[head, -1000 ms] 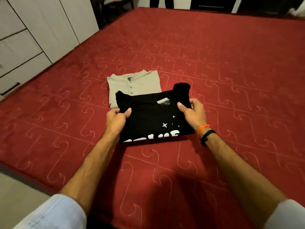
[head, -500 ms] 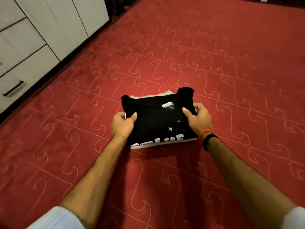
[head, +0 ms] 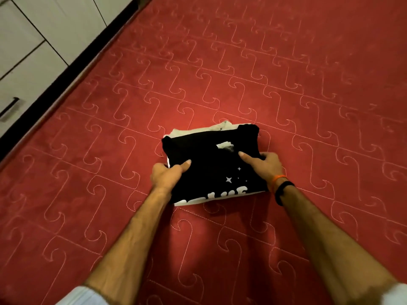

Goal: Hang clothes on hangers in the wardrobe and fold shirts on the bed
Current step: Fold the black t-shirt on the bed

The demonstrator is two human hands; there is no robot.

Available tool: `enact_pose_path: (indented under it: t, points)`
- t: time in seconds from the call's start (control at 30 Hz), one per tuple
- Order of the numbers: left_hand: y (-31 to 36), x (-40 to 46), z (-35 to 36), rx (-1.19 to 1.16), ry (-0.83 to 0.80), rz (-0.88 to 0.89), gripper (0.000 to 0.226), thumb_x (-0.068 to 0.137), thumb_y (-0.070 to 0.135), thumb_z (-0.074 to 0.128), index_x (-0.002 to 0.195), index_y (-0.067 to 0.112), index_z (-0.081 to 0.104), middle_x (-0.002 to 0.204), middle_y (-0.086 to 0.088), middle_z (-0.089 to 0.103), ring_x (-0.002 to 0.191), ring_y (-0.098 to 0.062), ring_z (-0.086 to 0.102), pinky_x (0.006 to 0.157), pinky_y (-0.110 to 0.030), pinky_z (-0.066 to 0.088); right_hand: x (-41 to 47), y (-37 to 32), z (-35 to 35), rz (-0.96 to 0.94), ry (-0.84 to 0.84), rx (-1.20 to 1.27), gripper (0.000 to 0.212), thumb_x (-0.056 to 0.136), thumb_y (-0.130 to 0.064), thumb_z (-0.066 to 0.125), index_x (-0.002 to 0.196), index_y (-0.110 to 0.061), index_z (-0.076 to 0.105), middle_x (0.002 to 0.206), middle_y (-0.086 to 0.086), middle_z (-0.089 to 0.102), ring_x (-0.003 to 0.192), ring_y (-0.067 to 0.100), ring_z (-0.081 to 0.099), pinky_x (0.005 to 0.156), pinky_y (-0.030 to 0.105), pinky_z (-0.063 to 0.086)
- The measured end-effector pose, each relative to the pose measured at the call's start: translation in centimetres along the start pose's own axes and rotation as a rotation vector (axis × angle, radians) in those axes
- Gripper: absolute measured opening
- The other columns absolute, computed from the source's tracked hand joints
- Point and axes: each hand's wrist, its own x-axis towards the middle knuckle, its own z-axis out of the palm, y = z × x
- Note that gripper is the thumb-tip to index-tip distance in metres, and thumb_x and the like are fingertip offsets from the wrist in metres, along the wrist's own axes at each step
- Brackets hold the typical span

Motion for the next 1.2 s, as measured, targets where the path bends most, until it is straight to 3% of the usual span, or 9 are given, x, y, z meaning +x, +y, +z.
enact_pose_path:
  t: [0.07, 0.17, 0.3, 0.53, 0.73, 0.83, 0.93, 1.07, 1.2]
  points:
    - [0.5, -0.2, 0.0, -0.087, -0.072, -0.064, 0.037, 0.069, 0.025, 0.089, 0.088, 0.0, 0.07, 0.085, -0.012, 0.075, 0.075, -0.025, 0.074, 0.072, -0.036, 0.062, 0.2, -0.2, 0.3, 0.001, -0.044, 0.061, 0.072, 0.048, -0.073, 0.076, 0.097, -0.021, 0.075, 0.09, -0.004, 0.076, 0.088, 0.019, 0.073, 0.086, 0.041, 0.059]
    - [1.0, -0.6, 0.1, -0.123, -0.078, -0.05, 0.025, 0.072, 0.018, 0.086, 0.085, 0.003, 0.071, 0.083, -0.011, 0.076, 0.069, -0.021, 0.074, 0.064, -0.03, 0.061, 0.0, -0.6, 0.7, -0.044, -0.078, 0.081, 0.049, 0.068, -0.061, 0.077, 0.1, -0.025, 0.073, 0.095, -0.005, 0.076, 0.09, 0.017, 0.072, 0.088, 0.04, 0.058]
    - [1.0, -1.9, -0.7, -0.152, -0.127, -0.015, 0.031, 0.074, 0.027, 0.082, 0.093, 0.005, 0.071, 0.087, -0.01, 0.077, 0.081, -0.025, 0.075, 0.081, -0.042, 0.061, -1.0, -1.7, 0.4, -0.088, -0.141, 0.108, 0.044, 0.076, -0.056, 0.075, 0.105, -0.023, 0.072, 0.097, -0.005, 0.076, 0.091, 0.016, 0.072, 0.089, 0.041, 0.058]
    - [1.4, -6.4, -7.8, -0.288, -0.077, -0.03, 0.052, 0.062, 0.036, 0.085, 0.102, 0.006, 0.069, 0.094, -0.008, 0.076, 0.086, -0.024, 0.074, 0.084, -0.044, 0.06, -7.1, -6.6, 0.6, -0.198, -0.29, 0.122, 0.06, 0.061, -0.068, 0.075, 0.104, -0.027, 0.072, 0.097, -0.006, 0.076, 0.09, 0.017, 0.073, 0.087, 0.043, 0.058]
    - [1.0, -13.6, -20.0, -0.423, 0.042, -0.027, 0.032, 0.075, 0.023, 0.082, 0.099, 0.006, 0.07, 0.092, -0.008, 0.077, 0.088, -0.024, 0.074, 0.087, -0.041, 0.059, -17.4, -13.7, 4.3, -0.265, -0.494, 0.137, 0.039, 0.079, -0.041, 0.08, 0.107, -0.016, 0.073, 0.1, 0.004, 0.076, 0.091, 0.024, 0.074, 0.088, 0.047, 0.058]
    - [-0.2, -16.9, -27.0, -0.508, 0.121, -0.039, 0.04, 0.071, 0.024, 0.084, 0.103, 0.006, 0.07, 0.094, -0.008, 0.077, 0.089, -0.025, 0.074, 0.087, -0.041, 0.059, -23.2, -17.5, 7.7, -0.323, -0.591, 0.151, 0.029, 0.085, -0.025, 0.077, 0.111, -0.012, 0.071, 0.104, 0.006, 0.075, 0.094, 0.024, 0.073, 0.089, 0.046, 0.057]
    - [-1.7, -19.5, -34.6, -0.615, 0.205, -0.03, 0.051, 0.062, 0.027, 0.085, 0.106, 0.007, 0.069, 0.097, -0.009, 0.076, 0.089, -0.026, 0.074, 0.09, -0.045, 0.058, -29.1, -21.3, 12.3, -0.361, -0.716, 0.151, 0.023, 0.088, -0.018, 0.074, 0.11, -0.012, 0.071, 0.106, 0.007, 0.075, 0.098, 0.026, 0.072, 0.09, 0.043, 0.057]
    - [-3.3, -22.7, -45.2, -0.721, 0.338, 0.008, 0.019, 0.082, 0.011, 0.075, 0.1, 0.011, 0.067, 0.096, -0.009, 0.076, 0.09, -0.025, 0.073, 0.086, -0.038, 0.058, -36.9, -26.2, 20.3, -0.398, -0.893, 0.162, 0.022, 0.09, -0.012, 0.069, 0.112, -0.012, 0.069, 0.108, 0.008, 0.074, 0.1, 0.026, 0.071, 0.089, 0.039, 0.055]
    - [-5.6, -24.9, -55.3, -0.79, 0.466, 0.049, 0.028, 0.085, 0.01, 0.073, 0.112, 0.01, 0.065, 0.102, -0.009, 0.075, 0.094, -0.026, 0.073, 0.088, -0.041, 0.058, -44.6, -30.7, 28.0, -0.391, -1.024, 0.149, 0.022, 0.09, -0.008, 0.067, 0.113, -0.008, 0.067, 0.109, 0.012, 0.073, 0.099, 0.026, 0.071, 0.087, 0.036, 0.057]
